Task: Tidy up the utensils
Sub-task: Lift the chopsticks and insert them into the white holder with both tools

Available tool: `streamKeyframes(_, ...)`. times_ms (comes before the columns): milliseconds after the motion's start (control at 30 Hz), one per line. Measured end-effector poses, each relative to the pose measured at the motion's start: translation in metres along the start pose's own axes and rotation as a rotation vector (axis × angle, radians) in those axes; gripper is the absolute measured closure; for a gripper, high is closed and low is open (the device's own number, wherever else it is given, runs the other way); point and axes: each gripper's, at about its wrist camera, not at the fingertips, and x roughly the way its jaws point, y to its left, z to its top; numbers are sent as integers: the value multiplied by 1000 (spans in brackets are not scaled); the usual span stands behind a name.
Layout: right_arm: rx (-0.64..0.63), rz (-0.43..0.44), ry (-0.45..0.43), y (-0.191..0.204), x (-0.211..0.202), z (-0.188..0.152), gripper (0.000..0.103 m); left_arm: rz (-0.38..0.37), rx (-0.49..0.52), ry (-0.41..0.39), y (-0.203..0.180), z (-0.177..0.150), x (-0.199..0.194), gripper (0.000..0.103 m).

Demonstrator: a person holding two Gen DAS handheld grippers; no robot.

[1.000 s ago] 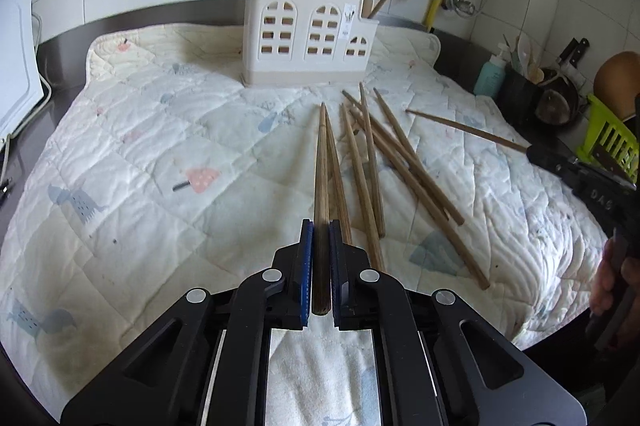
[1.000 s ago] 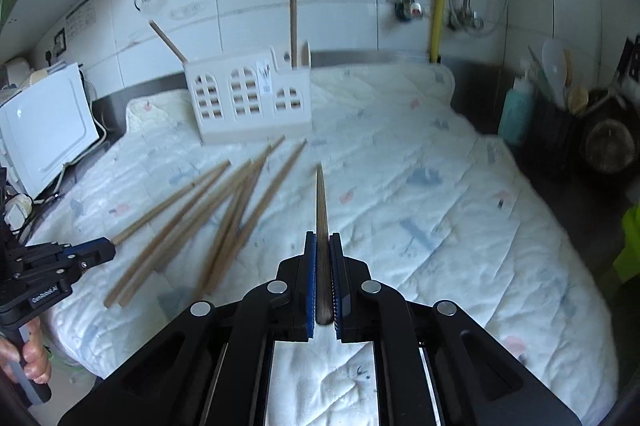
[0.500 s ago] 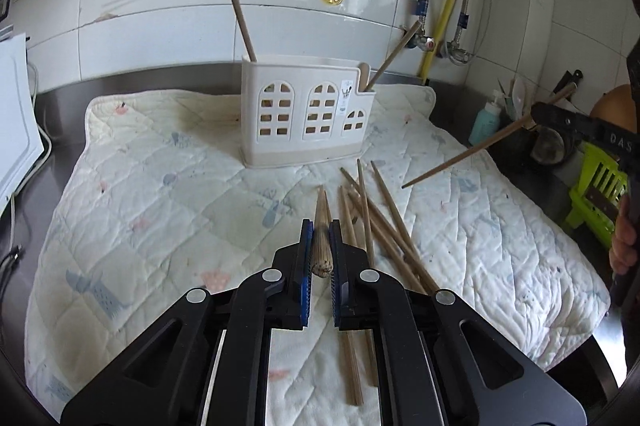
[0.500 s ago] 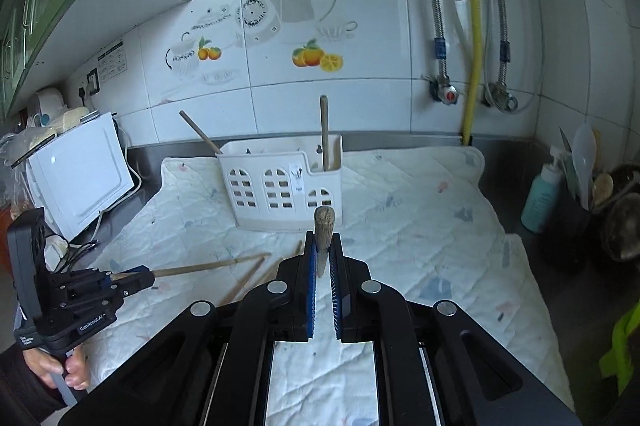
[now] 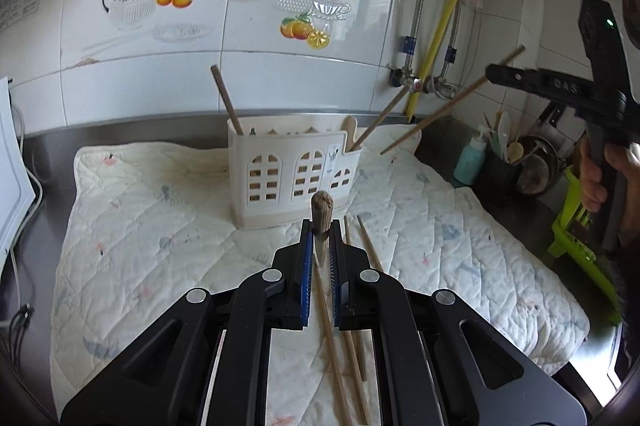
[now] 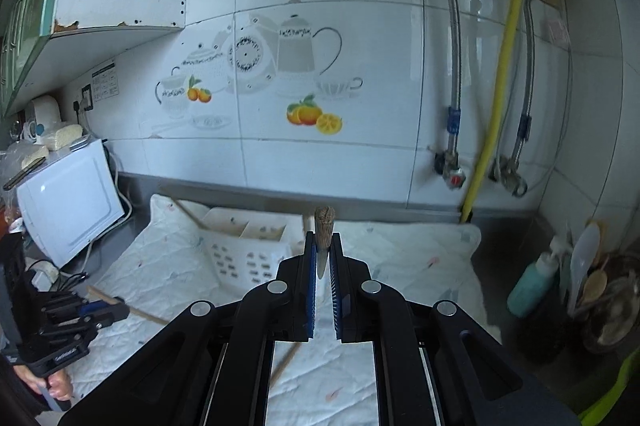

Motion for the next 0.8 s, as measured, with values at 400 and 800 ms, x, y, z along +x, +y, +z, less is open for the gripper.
streamKeyframes(400, 5, 58, 113, -4, 76, 35, 97, 9, 72, -41, -9, 39, -3, 97)
streamKeyframes(800, 14, 43, 131, -7, 99, 22, 80, 29, 91, -146, -9, 98, -9, 97)
